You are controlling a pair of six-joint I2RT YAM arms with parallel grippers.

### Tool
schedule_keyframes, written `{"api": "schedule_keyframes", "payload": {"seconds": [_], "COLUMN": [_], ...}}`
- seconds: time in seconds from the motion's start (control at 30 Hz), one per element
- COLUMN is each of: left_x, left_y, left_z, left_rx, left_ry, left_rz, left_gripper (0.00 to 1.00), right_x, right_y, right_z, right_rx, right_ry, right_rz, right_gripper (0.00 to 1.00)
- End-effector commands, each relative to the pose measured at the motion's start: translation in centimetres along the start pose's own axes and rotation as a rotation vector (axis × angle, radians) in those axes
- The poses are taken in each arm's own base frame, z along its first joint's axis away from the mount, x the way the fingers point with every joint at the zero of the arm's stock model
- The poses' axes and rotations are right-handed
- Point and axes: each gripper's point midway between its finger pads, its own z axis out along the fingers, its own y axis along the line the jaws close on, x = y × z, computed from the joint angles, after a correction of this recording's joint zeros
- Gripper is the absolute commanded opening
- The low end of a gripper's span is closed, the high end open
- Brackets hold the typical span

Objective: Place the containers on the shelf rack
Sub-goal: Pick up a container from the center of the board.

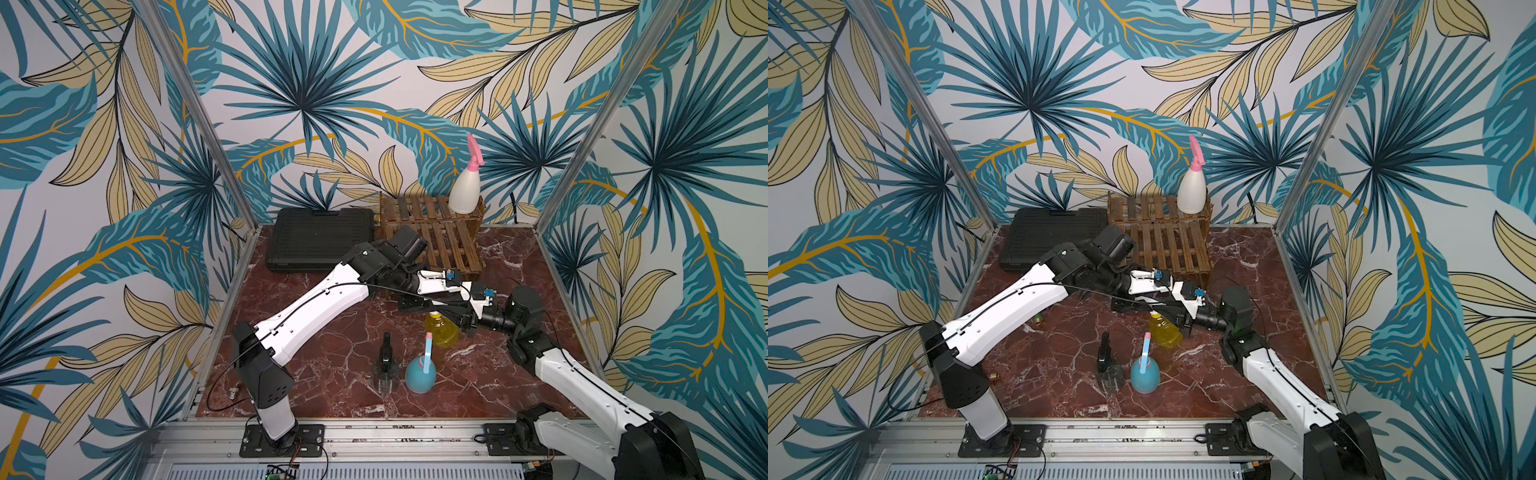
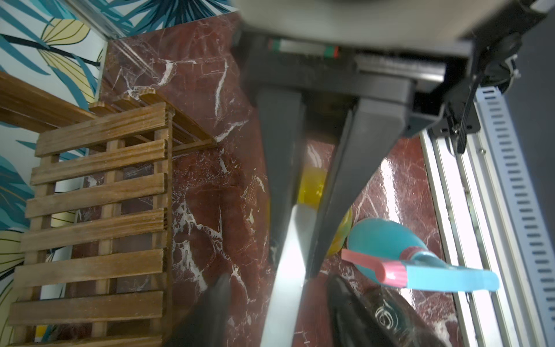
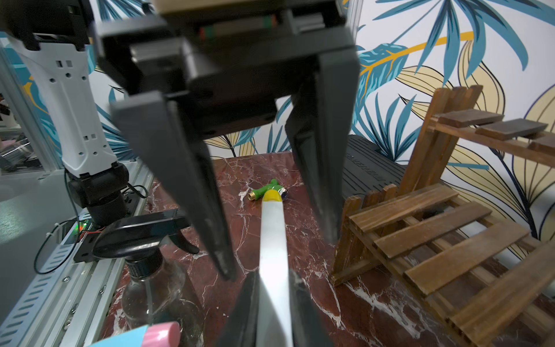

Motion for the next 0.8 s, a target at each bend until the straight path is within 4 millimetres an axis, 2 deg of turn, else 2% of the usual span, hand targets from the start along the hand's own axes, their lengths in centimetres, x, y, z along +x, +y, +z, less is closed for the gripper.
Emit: {"api": "schedule_keyframes", "payload": {"seconds": [0.0, 0.13, 0.33, 0.43, 0.53, 0.63, 0.77], "left_x": [-0.8, -1.3, -2.7, -4.0, -4.2, -3.1, -0.3], "left_y": [0.9, 1.6, 3.8, 5.0, 6.3, 7.5, 8.4], "left_z": [0.5, 0.0, -2.1, -4.7, -6.9, -9.8, -10.8], "left_rx": [-0.036, -0.059, -0.146, -0.207, -0.290, -0.387, -0.407], "left_ry": [-0.043, -0.092, -0.234, -0.360, -0.488, -0.618, -0.650], "left_rz": [-0.013, -0.029, -0.105, -0.157, -0.239, -0.311, -0.419], "left_gripper": [0.81, 0.99, 1.00, 1.00, 1.00, 1.00, 1.00], "right_x": [-0.1, 0.7, 1.1, 0.8, -0.2, -1.4, -2.3], "right_y": [-0.9, -1.5, -3.0, -3.8, -4.5, -4.8, -5.1], "right_z": [-0.1, -0.4, -1.5, -2.1, -2.9, -3.6, -4.3], "right_rx": [0.067, 0.120, 0.256, 0.324, 0.391, 0.435, 0.477], "right_ry": [-0.027, -0.018, -0.027, -0.043, -0.074, -0.111, -0.143], "right_rz": [0.017, 0.033, 0.050, 0.055, 0.050, 0.046, 0.046], "right_gripper": [0.00, 0.00, 0.00, 0.00, 0.00, 0.00, 0.00]}}
